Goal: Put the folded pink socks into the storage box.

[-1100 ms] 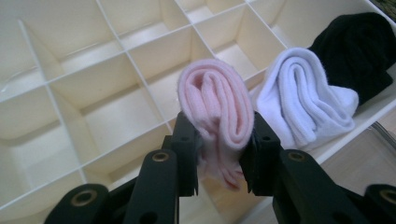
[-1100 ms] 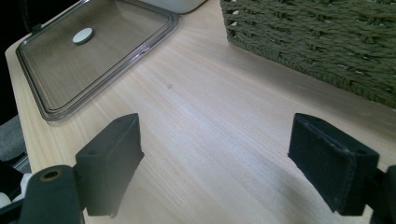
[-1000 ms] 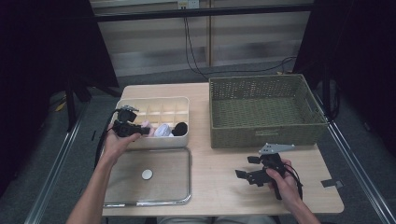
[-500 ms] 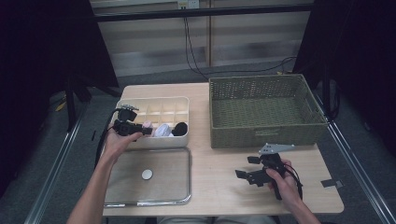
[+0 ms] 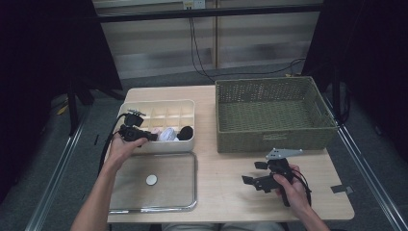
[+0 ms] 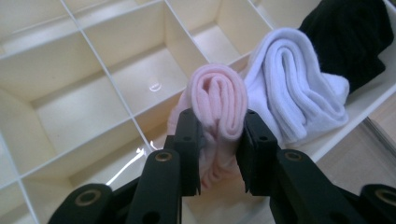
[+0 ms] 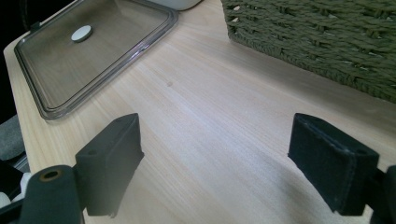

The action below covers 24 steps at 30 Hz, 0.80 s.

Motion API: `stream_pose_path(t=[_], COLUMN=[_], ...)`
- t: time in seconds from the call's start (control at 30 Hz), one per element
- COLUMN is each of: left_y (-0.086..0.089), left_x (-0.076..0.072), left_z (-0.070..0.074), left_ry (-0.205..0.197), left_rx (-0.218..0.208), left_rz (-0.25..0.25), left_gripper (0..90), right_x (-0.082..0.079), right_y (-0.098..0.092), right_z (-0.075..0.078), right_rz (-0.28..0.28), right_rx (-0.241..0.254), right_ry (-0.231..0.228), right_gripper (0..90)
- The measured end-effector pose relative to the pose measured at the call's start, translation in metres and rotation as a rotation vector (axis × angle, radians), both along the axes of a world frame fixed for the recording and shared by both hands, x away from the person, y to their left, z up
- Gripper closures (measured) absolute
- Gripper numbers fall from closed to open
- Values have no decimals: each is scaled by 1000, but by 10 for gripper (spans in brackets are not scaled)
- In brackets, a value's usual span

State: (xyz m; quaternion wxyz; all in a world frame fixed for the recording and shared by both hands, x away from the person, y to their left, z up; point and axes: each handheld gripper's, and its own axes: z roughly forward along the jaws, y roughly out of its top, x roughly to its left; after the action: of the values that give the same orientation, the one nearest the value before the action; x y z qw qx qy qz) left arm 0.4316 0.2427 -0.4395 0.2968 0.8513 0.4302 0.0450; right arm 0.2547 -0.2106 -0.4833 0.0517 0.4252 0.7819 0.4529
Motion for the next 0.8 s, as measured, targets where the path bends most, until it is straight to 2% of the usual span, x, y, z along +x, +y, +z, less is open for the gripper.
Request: stream_pose_path(t=[0.1, 0.13, 0.23, 0.27, 0.3, 0.43, 0.47, 0.53, 0.57, 0.6, 0.7, 0.8], left_y=[-2, -4, -6, -6, -6, -6, -8, -7, -8, -7, -5, 0], left_x=[1, 1, 2, 3, 3, 5, 4, 5, 4, 4, 2, 0], left_z=[-2, -5, -7, -8, -7, -8, -8, -8, -8, -8, -8, -9], left_ry=[3, 0, 12, 9, 11, 23, 19, 22, 18, 21, 3, -5], left_rx=[9, 26, 10, 13, 31, 40, 26, 38, 28, 34, 14, -23], left_rz=[-4, -11, 4, 6, -13, -11, 11, 1, 15, 7, 10, 32], left_gripper=[715, 715, 715, 716, 716, 719, 719, 719, 718, 716, 698, 636], right_x=[0, -1, -1, -1, 0, 0, 0, -1, -1, -1, -1, 0], right_y=[1, 1, 1, 1, 1, 0, 0, 0, 0, 0, 0, 0], right_z=[0, 0, 0, 0, 0, 0, 0, 1, 1, 1, 1, 1], right_rz=[0, 3, 3, 4, 4, 4, 1, -2, 1, 0, -2, -7], right_rx=[1, 1, 5, 5, 4, 7, 5, 1, 1, 0, -6, -11], right_ry=[2, 5, 9, 11, 11, 17, 19, 19, 21, 22, 26, 27], right_gripper=[170, 168, 165, 164, 165, 165, 165, 166, 166, 166, 175, 179])
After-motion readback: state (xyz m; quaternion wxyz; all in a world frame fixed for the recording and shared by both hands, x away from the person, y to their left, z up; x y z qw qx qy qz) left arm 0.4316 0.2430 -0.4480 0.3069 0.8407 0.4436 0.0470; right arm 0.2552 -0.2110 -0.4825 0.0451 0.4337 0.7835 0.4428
